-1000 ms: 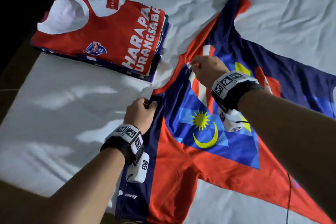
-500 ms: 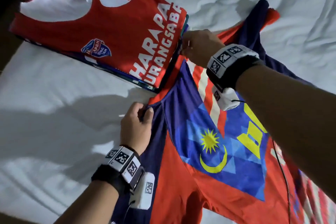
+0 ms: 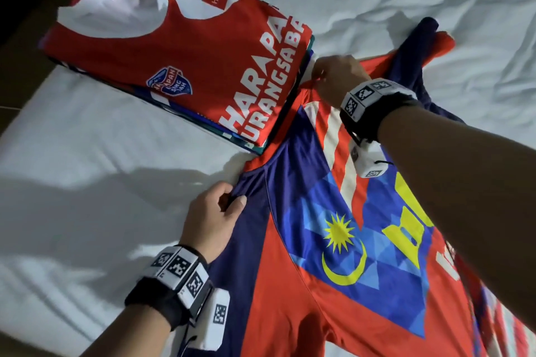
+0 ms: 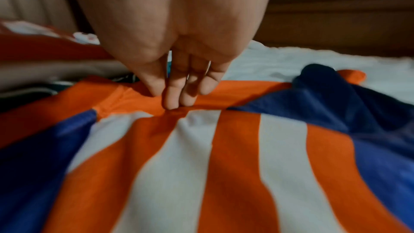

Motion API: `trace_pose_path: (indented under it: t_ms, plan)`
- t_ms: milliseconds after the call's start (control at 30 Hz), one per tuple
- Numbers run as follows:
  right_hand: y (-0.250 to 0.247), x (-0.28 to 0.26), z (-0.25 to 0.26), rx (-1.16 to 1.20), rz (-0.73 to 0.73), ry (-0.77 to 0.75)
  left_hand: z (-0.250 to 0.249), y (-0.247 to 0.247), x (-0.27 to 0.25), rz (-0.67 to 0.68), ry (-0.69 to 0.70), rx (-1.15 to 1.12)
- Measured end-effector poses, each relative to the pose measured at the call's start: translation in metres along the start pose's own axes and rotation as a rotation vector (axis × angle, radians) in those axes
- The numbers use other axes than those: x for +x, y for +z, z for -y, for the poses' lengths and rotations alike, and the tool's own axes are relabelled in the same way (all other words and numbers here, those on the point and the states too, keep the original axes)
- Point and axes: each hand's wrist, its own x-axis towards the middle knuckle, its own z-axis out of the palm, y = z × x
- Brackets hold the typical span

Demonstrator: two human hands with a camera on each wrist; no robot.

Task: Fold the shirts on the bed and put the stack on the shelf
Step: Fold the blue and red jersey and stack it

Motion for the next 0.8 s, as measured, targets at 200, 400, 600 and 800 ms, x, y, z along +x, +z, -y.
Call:
trace_pose_path:
  t_ms: [200,400,600,800]
  plan:
    - [0.013,-0.024,-0.01,0.165,-0.065,-0.034,0.009,-0.008,-0.022,-0.008,-0.07,-0.017]
    - [0.038,-0.098,-0.02,0.208,-0.215,-0.042,0.022,-0.025,-0.045,0.194,-0.057,0.128]
    - [0.089,-0.248,-0.02,0.343,-0.194,-0.005,0.032,-0.022,-0.086,-0.068,-0.13,0.254]
    - [0.144,-0.415,-0.065,0.21,-0.105,0.11,-0.008,0.038,-0.146,0.051,0.515,0.653]
